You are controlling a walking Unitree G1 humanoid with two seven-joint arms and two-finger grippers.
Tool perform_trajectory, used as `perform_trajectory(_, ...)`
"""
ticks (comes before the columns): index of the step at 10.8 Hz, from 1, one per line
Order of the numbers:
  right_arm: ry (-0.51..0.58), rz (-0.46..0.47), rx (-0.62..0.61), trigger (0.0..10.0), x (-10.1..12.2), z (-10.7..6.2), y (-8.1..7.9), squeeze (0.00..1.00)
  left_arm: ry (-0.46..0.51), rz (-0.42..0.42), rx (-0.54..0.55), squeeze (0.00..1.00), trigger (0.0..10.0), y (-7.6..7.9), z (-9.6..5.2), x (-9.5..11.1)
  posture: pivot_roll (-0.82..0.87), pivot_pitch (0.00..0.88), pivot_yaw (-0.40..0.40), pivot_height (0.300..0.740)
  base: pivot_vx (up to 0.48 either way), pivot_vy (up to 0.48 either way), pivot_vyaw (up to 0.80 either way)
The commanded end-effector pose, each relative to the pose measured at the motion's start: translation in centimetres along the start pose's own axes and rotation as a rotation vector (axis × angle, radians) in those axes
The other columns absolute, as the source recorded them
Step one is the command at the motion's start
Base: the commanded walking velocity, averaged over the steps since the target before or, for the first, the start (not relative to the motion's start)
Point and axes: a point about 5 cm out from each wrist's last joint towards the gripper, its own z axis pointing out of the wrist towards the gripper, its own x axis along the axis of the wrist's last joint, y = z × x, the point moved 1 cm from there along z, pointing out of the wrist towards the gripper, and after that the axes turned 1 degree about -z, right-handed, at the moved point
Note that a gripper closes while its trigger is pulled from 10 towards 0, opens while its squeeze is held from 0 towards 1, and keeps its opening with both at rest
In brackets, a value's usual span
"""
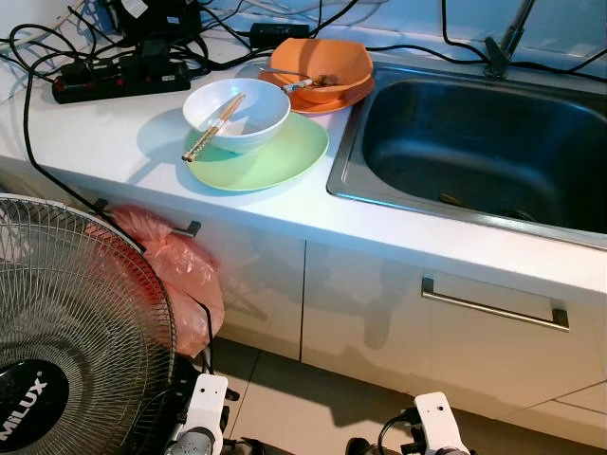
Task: Kitchen organization
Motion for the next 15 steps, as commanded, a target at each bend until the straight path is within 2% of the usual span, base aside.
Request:
perform_trajectory(1,-0.004,0.006,0.007,10.0,-0.2,-0.03,-0.16,0.0,-0.012,-0.001,0.007,0.0,10.0,-0.16,-0.08,-0.37,-0.06,0.11,0.022,0.74,0.0,0.0,0.0)
perform_trajectory(15,0.0,0.006,0.006,10.0,0.16,0.05,0.06,0.0,-0.011,-0.017,0.015,0.0,10.0,-0.06,-0.07,-0.32,-0.05,0.119,0.009,0.74,0.0,0.0,0.0)
